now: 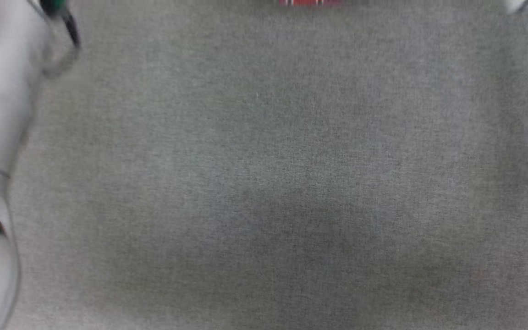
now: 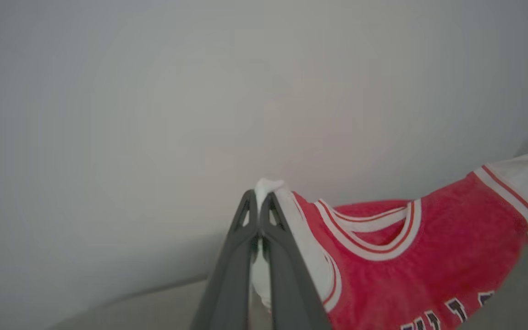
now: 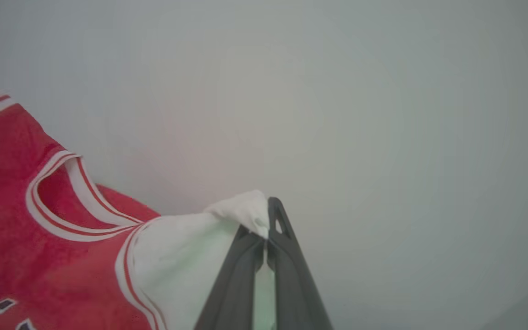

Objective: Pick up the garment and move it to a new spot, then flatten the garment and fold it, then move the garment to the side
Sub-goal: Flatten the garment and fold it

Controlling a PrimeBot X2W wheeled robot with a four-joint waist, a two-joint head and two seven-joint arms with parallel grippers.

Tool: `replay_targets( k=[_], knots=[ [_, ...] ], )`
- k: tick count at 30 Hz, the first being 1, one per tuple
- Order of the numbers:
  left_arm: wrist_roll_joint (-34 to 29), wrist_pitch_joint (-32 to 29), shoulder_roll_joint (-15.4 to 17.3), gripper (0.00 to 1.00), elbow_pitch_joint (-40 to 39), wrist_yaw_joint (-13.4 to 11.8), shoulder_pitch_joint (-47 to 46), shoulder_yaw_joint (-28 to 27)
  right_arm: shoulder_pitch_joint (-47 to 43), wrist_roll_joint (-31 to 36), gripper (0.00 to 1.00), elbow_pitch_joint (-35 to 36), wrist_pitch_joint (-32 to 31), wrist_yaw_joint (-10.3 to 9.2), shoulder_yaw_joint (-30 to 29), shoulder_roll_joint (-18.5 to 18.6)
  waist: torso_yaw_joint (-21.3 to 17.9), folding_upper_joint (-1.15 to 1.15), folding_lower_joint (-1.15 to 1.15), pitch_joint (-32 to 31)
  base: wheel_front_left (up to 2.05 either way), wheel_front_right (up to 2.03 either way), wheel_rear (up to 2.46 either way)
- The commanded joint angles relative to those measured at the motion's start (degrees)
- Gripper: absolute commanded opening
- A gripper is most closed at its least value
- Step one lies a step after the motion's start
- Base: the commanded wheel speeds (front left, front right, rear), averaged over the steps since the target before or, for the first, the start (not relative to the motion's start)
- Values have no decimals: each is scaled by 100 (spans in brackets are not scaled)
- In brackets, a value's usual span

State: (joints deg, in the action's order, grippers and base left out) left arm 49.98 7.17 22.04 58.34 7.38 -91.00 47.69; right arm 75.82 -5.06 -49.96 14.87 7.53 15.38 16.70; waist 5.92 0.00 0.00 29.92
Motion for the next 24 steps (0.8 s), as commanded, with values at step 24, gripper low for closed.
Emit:
replay_targets(
  k=[24],
  knots=[
    [1835, -1177, 2642, 0, -3474, -332, 4635, 1091, -4517, -2668, 0, 2796, -649, -8, 1925, 2281, -174, 0, 0, -2001, 0, 0, 0]
  ],
)
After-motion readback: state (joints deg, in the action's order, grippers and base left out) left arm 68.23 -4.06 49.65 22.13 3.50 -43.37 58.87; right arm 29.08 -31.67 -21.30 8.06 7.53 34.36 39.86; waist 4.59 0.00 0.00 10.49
